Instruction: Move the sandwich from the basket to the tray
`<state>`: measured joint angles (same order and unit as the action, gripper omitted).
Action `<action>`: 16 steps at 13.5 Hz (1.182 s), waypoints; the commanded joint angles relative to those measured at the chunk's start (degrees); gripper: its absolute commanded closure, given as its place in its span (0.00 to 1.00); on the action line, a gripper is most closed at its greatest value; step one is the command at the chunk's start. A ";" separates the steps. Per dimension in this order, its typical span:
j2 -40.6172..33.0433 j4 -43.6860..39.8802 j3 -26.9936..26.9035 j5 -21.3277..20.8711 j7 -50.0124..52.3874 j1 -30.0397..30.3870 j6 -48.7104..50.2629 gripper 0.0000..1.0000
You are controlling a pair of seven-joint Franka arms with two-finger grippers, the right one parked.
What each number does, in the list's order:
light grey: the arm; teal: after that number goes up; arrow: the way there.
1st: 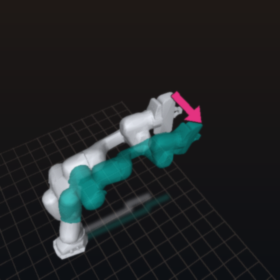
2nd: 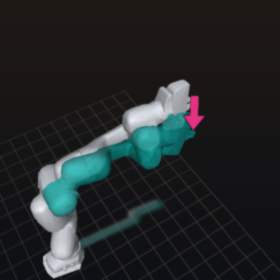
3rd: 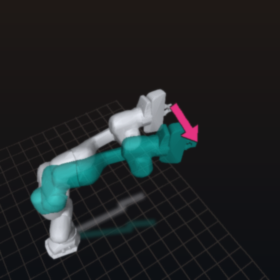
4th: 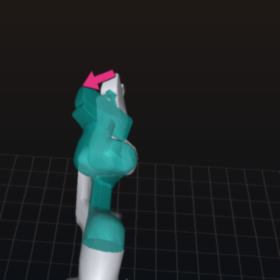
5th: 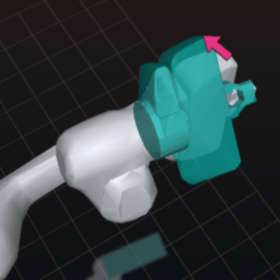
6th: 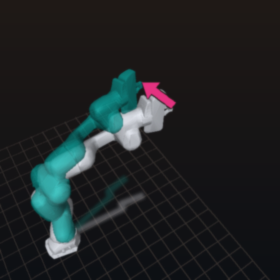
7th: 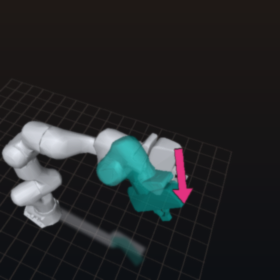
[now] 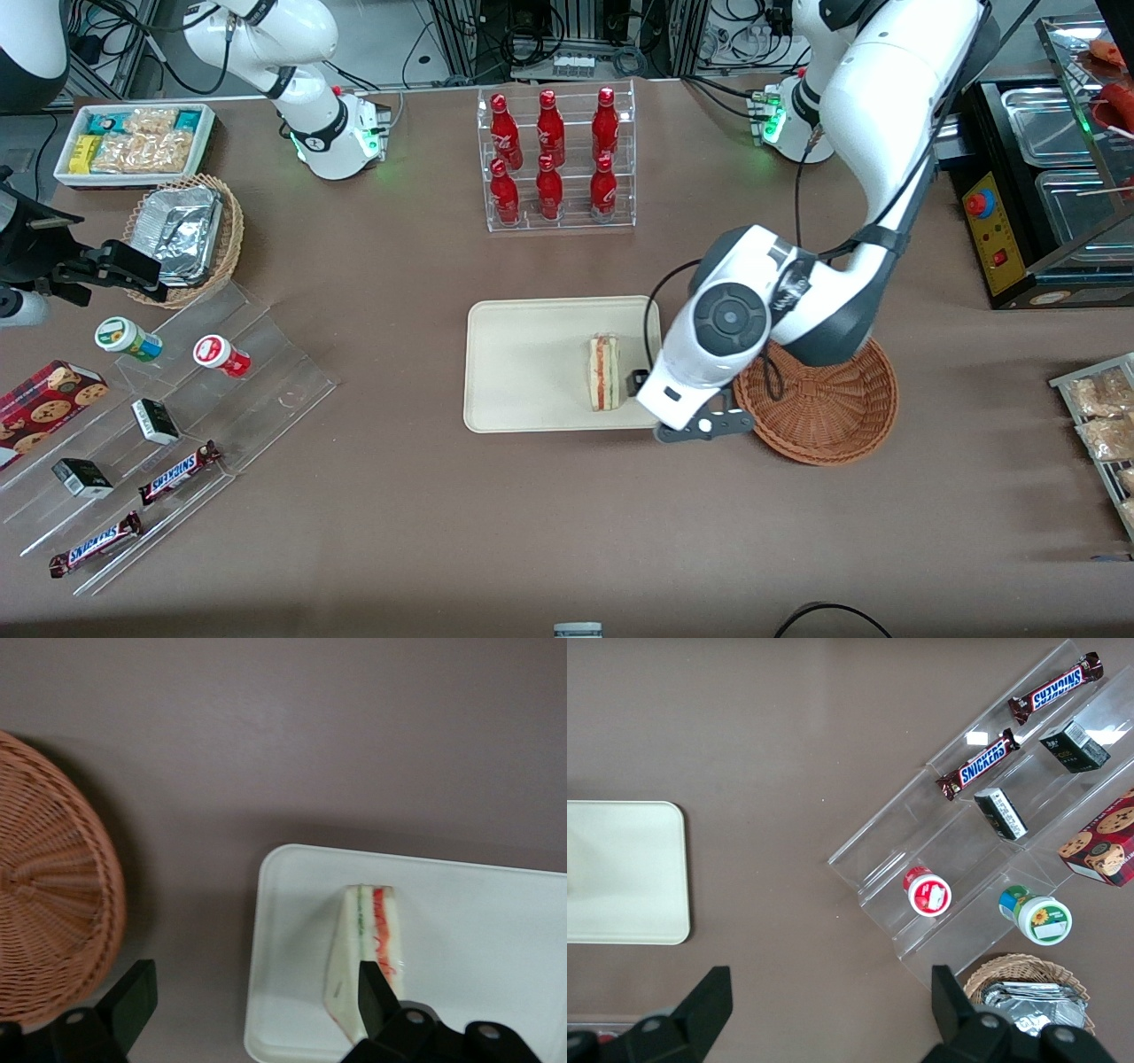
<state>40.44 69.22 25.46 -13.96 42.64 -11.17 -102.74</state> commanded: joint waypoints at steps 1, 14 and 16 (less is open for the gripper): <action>-3.95 -0.05 -0.06 0.07 -4.49 4.99 5.34 0.00; -13.45 1.44 -0.15 2.88 -6.25 17.49 14.13 0.00; -16.78 4.94 -0.06 3.23 -9.13 18.72 14.41 0.00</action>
<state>28.54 69.06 25.09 -11.94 36.16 5.66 -88.78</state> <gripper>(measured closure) 0.000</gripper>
